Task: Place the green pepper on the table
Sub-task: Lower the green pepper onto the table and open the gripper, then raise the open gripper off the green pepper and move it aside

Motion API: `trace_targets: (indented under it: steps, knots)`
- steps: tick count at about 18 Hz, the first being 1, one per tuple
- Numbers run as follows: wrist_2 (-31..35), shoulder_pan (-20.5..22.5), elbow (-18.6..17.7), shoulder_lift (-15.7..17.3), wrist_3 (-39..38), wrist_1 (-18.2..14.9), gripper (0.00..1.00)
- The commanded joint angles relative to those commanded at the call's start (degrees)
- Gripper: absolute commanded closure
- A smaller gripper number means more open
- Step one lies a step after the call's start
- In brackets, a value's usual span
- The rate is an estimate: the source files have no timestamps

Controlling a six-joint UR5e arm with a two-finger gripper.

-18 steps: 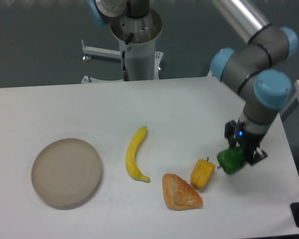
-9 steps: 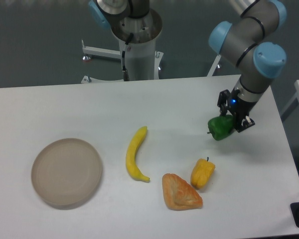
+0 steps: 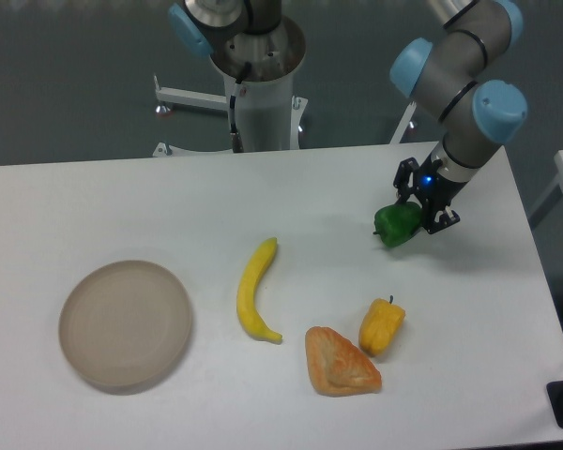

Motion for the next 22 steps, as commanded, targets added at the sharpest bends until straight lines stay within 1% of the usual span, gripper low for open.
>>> trace_targets:
  steps: [1, 4, 9, 10, 11, 13, 14, 15, 17, 22]
  knots:
    - [-0.88, 0.18, -0.26, 0.0, -0.09, 0.0, 0.68]
    - [-0.89, 0.18, -0.79, 0.0, -0.09, 0.0, 0.68]
    - [-0.89, 0.62, -0.79, 0.0, -0.09, 0.0, 0.64]
    - [-0.98, 0.62, -0.7, 0.0, 0.0, 0.0, 0.59]
    - [-0.89, 0.7, -0.7, 0.0, -0.09, 0.0, 0.48]
    - [-0.98, 0.71, -0.27, 0.09, -0.09, 0.0, 0.21]
    - [-0.89, 0.71, -0.09, 0.09, -0.09, 0.0, 0.11]
    - [-0.81, 0.71, 0.09, 0.26, -0.17, 0.0, 0.06]
    - [-0.72, 0.79, 1.14, 0.88, -0.17, -0.09, 0.0]
    - [-0.19, -0.7, 6.67, 0.18, -1.4, -0.09, 0.0]
